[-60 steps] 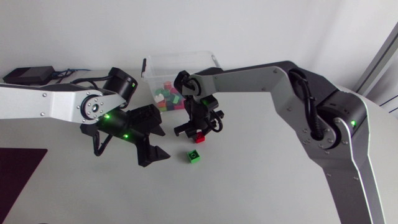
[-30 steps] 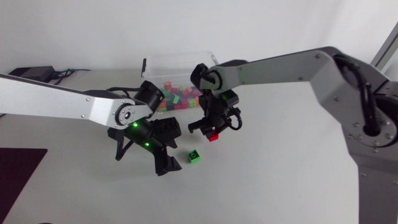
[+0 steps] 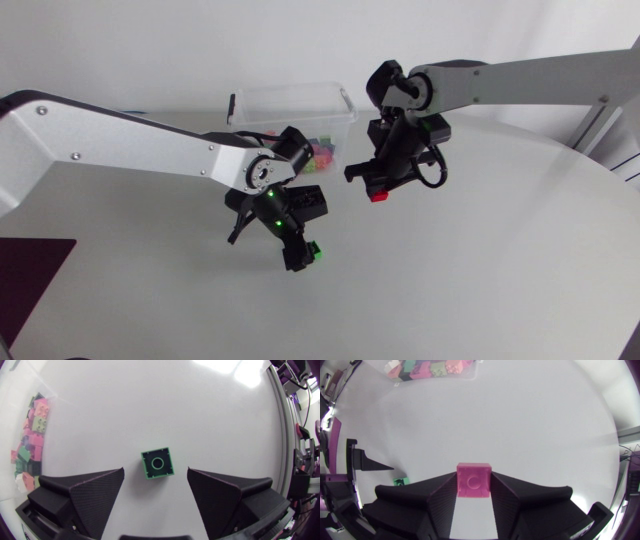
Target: Place the duplo bricks in the container
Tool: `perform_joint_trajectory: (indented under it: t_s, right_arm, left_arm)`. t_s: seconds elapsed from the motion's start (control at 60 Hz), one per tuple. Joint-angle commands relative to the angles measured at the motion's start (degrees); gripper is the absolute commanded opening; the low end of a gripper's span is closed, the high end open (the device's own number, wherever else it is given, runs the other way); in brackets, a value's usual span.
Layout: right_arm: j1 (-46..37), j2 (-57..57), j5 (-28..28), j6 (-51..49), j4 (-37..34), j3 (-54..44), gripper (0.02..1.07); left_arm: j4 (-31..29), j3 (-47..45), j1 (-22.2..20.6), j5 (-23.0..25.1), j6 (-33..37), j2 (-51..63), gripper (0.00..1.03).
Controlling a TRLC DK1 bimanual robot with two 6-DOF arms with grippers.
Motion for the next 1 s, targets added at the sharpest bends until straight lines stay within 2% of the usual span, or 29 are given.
perform_joint_trajectory:
  t_s: [0.0, 0.167, 0.233, 0.433, 0.467, 0.55, 0.717, 0.983]
  right_arm:
    - [-1.43, -2.3, -0.47, -1.38, 0.57, -2.16, 0.33]
    - [-3.62, -5.38, -1.53, -2.17, 0.84, -3.83, 0.33]
    - [-4.24, -6.43, -1.97, -2.52, 0.84, -4.27, 0.33]
    - [-6.0, -8.81, -2.76, -3.58, 0.84, -5.68, 0.33]
    - [-6.35, -8.98, -2.84, -3.66, 0.75, -5.76, 0.33]
    - [-6.88, -9.95, -3.11, -4.02, 0.49, -5.76, 0.33]
    - [-7.05, -11.01, -3.46, -4.28, -0.39, -4.01, 0.33]
    - [-6.96, -10.04, -5.39, -4.1, -0.31, 0.39, 0.32]
  left_arm:
    - [-2.2, 3.3, -0.84, -0.99, -1.63, 3.06, 0.77]
    - [-5.63, 7.6, -2.07, -4.07, -2.16, 6.67, 0.72]
    - [-7.3, 9.54, -2.15, -4.51, -2.78, 8.16, 0.64]
    - [-11.87, 14.9, -2.68, -5.56, -4.01, 12.11, 0.64]
    - [-12.22, 15.25, -2.95, -5.91, -4.1, 12.55, 0.61]
    - [-14.24, 17.01, -3.38, -6.09, -4.89, 13.78, 0.49]
    - [-15.39, 18.42, -3.65, -6.09, -6.12, 13.7, 0.14]
    - [-17.06, 14.99, -2.42, -6.35, -5.68, 8.25, 0.12]
